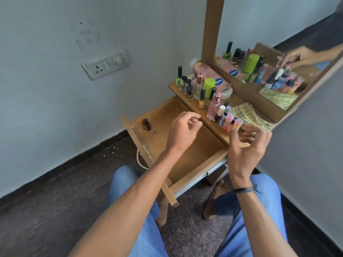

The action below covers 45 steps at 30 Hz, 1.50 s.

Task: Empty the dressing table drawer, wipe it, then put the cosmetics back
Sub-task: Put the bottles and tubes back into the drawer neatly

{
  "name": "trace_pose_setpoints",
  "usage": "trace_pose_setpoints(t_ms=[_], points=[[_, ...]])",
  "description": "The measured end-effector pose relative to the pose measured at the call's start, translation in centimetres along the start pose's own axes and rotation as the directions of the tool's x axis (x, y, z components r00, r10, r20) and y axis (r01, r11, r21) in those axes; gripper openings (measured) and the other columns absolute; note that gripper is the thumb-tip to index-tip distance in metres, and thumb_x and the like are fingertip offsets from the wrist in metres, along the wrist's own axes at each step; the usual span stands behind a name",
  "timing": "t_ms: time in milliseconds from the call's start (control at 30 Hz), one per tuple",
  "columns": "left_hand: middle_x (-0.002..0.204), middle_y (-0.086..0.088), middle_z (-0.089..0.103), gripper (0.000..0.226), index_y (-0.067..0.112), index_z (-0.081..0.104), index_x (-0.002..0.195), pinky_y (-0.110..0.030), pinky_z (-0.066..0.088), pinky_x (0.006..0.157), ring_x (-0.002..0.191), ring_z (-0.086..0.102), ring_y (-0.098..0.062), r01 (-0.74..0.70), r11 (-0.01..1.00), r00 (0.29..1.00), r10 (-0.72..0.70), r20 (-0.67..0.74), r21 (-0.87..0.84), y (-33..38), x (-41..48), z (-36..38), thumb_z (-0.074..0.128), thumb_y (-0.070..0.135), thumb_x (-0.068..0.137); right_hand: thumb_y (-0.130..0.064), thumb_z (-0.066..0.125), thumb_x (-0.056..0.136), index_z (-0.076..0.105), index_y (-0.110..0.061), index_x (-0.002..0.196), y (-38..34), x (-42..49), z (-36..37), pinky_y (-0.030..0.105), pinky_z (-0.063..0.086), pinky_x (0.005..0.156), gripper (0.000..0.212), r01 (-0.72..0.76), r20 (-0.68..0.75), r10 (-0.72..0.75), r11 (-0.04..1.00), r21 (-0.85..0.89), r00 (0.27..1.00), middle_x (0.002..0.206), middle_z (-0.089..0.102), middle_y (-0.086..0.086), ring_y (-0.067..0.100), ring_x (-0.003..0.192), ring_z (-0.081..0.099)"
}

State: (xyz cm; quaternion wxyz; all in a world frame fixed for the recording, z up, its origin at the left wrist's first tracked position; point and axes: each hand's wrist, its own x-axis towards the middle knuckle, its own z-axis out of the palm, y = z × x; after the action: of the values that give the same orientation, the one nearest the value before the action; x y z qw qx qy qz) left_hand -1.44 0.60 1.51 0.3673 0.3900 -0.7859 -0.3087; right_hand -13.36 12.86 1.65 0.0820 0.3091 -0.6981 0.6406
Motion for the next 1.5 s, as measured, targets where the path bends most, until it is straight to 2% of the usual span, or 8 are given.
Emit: trace_pose_setpoints(t_ms=[267,400,600,933,1033,1167,1333,1500], points=[[0.103,-0.003,0.075,0.023,0.009,0.074,0.111,-0.026,0.062,0.076,0.086,0.072,-0.010,0.089,0.974,0.992,-0.068,0.103,-0.206,3.7,-0.5,4.7,0.076,0.010,0.088,-0.028,0.079,0.089,0.059,-0.015,0.141,1.8,2.3,-1.4,0.000,0.037,0.086,0.057,-0.081,0.354,0.145,0.979,-0.189,0.924,0.122,0.055,-0.004,0.001,0.100,0.053],[0.103,0.002,0.076,0.023,0.016,0.074,0.110,-0.035,0.062,0.078,0.088,0.072,-0.010,0.123,0.976,0.989,-0.106,0.103,-0.177,3.9,-0.6,5.5,0.073,0.009,0.089,-0.028,0.076,0.092,0.060,-0.020,0.141,1.5,2.9,-1.0,0.034,0.048,0.104,0.052,-0.079,0.396,0.168,0.970,-0.232,0.903,0.138,0.064,0.002,0.019,0.125,0.059],[0.101,0.006,0.075,0.024,0.021,0.074,0.109,-0.035,0.062,0.079,0.090,0.070,-0.007,0.141,0.971,0.985,-0.119,0.122,-0.192,4.4,-0.7,5.4,0.074,0.011,0.088,-0.026,0.075,0.091,0.070,-0.023,0.126,1.0,3.2,-1.1,0.022,0.049,0.075,0.036,-0.100,0.358,0.190,0.962,-0.256,0.914,0.113,0.073,-0.002,-0.002,0.073,0.062],[0.106,0.006,0.067,0.020,0.021,0.073,0.108,-0.036,0.058,0.086,0.095,0.066,-0.010,0.109,0.958,0.983,-0.065,0.170,-0.266,4.0,-2.6,2.3,0.076,0.022,0.088,-0.020,0.076,0.090,0.072,-0.034,0.114,-0.6,1.4,-2.2,0.010,0.050,0.065,0.028,-0.136,0.444,0.204,0.974,-0.180,0.873,0.093,0.068,-0.017,-0.010,0.071,0.067],[0.107,0.004,0.066,0.019,0.018,0.074,0.108,-0.032,0.058,0.084,0.095,0.067,-0.011,0.114,0.967,0.977,-0.067,0.202,-0.228,2.7,-3.4,-0.1,0.076,0.021,0.090,-0.016,0.076,0.088,0.073,-0.034,0.110,-1.6,0.1,-1.6,0.020,0.052,0.066,0.028,-0.139,0.513,0.202,0.977,-0.160,0.834,0.089,0.066,-0.020,-0.008,0.069,0.066],[0.105,0.010,0.064,0.011,0.025,0.071,0.100,-0.040,0.058,0.084,0.093,0.068,-0.012,0.106,0.991,0.959,-0.079,0.274,-0.085,0.1,-4.8,-4.0,0.075,0.024,0.090,-0.021,0.079,0.086,0.074,-0.034,0.105,-2.0,-1.8,0.1,0.030,0.055,0.067,0.024,-0.113,0.668,0.186,0.982,-0.151,0.721,0.089,0.068,-0.010,0.000,0.070,0.065],[0.105,0.013,0.064,0.015,0.032,0.058,0.089,-0.037,0.053,0.079,0.089,0.063,-0.014,0.159,0.946,0.906,-0.254,0.339,0.284,-1.9,-6.6,-7.7,0.072,0.029,0.091,-0.026,0.077,0.089,0.073,-0.032,0.102,-1.6,-3.5,2.3,0.038,0.057,0.083,0.015,0.055,0.882,0.172,0.975,-0.217,0.439,0.098,0.070,-0.012,0.013,0.095,0.069],[0.100,0.010,0.071,0.015,0.033,0.058,0.090,-0.038,0.045,0.087,0.093,0.064,-0.015,0.098,0.868,0.912,-0.274,0.306,0.486,-3.3,-7.9,-8.2,0.074,0.030,0.090,-0.011,0.073,0.089,0.071,-0.026,0.106,-0.9,-4.1,3.9,0.031,0.050,0.075,0.023,0.306,0.971,0.179,0.926,-0.220,0.156,0.097,0.066,-0.006,0.018,0.091,0.063]])
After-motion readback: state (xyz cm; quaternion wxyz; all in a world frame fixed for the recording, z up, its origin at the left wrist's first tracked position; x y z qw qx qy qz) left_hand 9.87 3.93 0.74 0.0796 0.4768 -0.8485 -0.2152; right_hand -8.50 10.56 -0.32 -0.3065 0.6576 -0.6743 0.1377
